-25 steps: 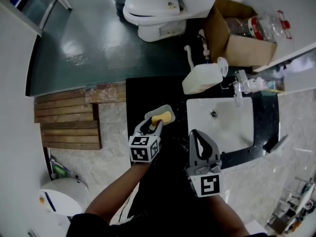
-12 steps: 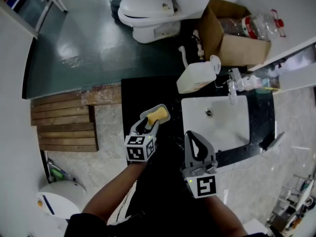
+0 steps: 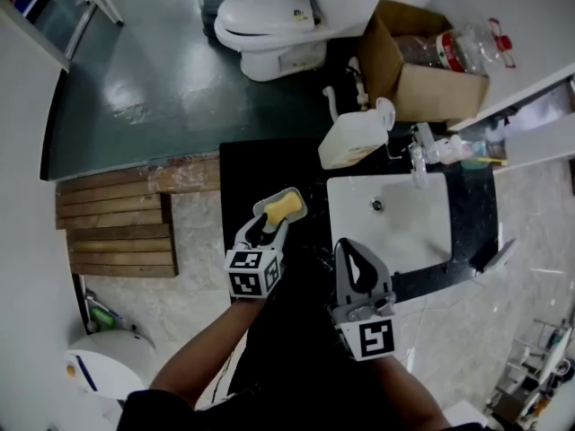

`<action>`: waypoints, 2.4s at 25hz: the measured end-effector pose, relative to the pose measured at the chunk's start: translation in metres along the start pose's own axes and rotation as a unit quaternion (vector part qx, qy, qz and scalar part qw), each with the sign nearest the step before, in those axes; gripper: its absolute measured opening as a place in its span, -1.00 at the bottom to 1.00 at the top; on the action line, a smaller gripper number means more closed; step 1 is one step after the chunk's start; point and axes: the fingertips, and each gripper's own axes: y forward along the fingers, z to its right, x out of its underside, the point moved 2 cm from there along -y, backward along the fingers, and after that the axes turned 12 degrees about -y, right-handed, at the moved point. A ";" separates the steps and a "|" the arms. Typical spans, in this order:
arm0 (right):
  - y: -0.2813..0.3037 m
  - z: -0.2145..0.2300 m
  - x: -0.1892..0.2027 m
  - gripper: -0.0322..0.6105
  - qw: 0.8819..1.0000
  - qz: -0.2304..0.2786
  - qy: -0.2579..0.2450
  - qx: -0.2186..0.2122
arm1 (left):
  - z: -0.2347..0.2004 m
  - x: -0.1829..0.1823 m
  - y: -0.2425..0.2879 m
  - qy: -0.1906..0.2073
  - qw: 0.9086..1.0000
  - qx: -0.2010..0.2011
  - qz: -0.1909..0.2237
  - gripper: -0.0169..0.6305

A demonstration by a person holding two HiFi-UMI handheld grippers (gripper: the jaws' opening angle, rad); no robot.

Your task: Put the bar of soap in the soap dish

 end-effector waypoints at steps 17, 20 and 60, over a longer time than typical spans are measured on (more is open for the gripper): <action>-0.021 -0.005 -0.008 -0.88 1.000 0.010 0.003 -0.021 | 0.019 -0.009 -0.042 0.011 0.998 -0.004 0.066 -0.39; -0.028 -0.004 -0.012 -0.88 1.000 0.016 -0.001 -0.027 | 0.029 -0.007 -0.052 0.010 0.997 -0.004 0.078 -0.39; -0.103 0.002 -0.070 -0.88 0.993 0.089 0.006 -0.082 | 0.144 -0.034 -0.242 0.004 0.943 0.028 0.331 -0.40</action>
